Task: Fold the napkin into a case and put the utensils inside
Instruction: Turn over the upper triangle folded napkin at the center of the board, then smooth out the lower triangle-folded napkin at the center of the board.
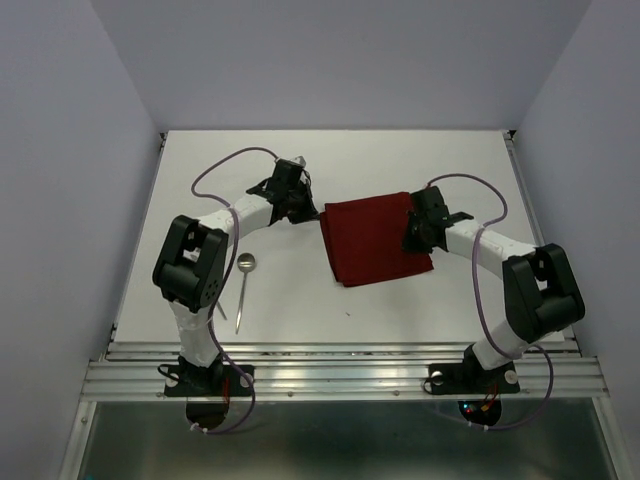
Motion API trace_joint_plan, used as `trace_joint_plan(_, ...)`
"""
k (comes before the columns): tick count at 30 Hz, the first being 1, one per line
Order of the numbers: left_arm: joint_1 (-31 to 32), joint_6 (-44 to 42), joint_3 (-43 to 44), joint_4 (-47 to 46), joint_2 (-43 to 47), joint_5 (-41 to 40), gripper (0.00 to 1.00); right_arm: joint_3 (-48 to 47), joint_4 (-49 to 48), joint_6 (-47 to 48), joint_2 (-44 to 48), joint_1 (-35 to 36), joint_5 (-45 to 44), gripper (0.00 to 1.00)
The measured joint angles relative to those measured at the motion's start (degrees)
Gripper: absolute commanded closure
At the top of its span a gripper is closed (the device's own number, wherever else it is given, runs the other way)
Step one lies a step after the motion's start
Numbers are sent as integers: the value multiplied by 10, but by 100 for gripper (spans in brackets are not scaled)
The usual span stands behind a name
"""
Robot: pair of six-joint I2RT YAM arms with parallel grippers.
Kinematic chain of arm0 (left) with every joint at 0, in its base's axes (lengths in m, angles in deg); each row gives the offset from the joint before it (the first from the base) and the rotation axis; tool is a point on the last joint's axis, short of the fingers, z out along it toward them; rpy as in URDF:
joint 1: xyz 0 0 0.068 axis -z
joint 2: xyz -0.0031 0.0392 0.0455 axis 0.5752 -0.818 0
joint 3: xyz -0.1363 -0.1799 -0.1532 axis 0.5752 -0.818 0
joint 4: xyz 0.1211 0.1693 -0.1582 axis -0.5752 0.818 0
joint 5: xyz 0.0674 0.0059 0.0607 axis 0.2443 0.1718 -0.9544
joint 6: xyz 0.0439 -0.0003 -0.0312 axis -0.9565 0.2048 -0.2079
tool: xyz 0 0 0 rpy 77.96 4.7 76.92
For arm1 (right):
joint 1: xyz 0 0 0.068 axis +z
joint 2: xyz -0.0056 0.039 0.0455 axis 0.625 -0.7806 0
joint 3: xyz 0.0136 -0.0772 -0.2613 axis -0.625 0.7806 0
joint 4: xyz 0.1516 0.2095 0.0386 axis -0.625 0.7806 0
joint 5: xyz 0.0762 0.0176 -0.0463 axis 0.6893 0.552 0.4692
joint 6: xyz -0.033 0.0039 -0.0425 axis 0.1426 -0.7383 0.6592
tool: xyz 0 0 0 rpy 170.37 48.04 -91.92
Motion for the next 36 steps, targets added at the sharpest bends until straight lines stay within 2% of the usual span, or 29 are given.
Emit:
trace_joint_plan(6, 0, 2, 53, -1, -67, 3, 100, 65, -8, -9, 20, 0, 3, 99)
trace_joint_plan(15, 6, 6, 56, -3, -122, 12, 100, 112, -27, -17, 48, 0, -2, 99)
trace_joint_plan(23, 30, 7, 55, -14, -124, 17, 100, 132, -28, -16, 72, 0, -13, 99)
trace_joint_plan(29, 58, 9, 30, -44, -116, 21, 100, 135, 7, -10, 92, 0, -36, 99)
trace_joint_plan(31, 68, 10, 10, -49, -103, 21, 100, 135, 22, -9, 103, 0, -40, 98)
trace_joint_plan(36, 83, 11, -32, -41, -68, 18, 100, 122, 61, -1, 144, 0, -40, 84)
